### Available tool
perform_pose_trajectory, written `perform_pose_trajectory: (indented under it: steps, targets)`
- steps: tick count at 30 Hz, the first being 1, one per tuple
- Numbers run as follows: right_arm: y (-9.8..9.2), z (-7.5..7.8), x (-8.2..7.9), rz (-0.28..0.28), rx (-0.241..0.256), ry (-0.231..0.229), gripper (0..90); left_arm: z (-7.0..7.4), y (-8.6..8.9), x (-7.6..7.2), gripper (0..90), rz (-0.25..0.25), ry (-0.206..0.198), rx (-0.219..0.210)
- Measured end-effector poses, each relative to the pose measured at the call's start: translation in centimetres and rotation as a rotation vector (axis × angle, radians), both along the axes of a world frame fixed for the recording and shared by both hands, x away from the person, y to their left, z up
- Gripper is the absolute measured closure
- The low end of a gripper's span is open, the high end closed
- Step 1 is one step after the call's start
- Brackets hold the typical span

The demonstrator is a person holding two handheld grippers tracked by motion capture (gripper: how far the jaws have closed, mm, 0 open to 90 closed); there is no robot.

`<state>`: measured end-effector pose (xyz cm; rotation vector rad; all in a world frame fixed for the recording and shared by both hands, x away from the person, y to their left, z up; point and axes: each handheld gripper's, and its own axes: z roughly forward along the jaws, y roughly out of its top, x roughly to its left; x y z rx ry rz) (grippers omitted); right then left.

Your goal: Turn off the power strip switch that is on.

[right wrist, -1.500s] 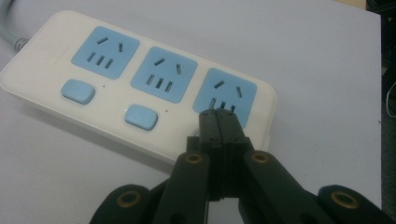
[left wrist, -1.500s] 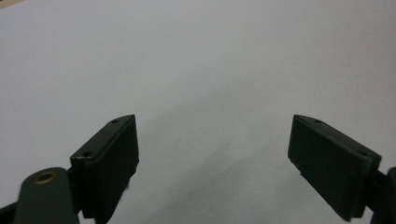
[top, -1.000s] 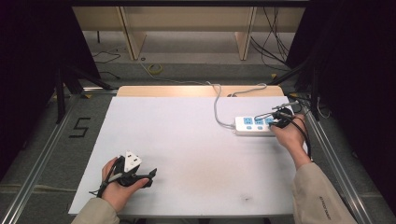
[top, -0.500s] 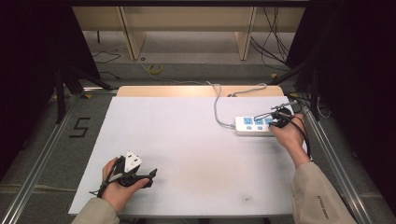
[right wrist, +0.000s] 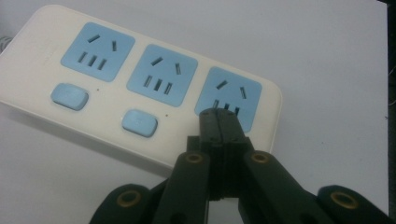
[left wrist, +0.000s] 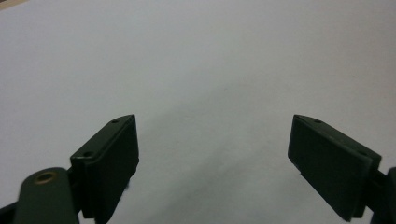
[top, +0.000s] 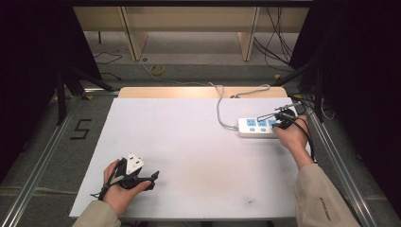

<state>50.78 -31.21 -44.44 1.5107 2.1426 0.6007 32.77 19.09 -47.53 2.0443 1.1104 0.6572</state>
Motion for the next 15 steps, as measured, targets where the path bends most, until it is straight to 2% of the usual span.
perform_pose_trajectory:
  steps: [15]
  targets:
    - [0.02, -0.03, -0.02, -0.011, 0.007, 0.001, 90.0, 0.0, 0.0, -0.01, 16.1, 0.001, 0.0, 0.0]
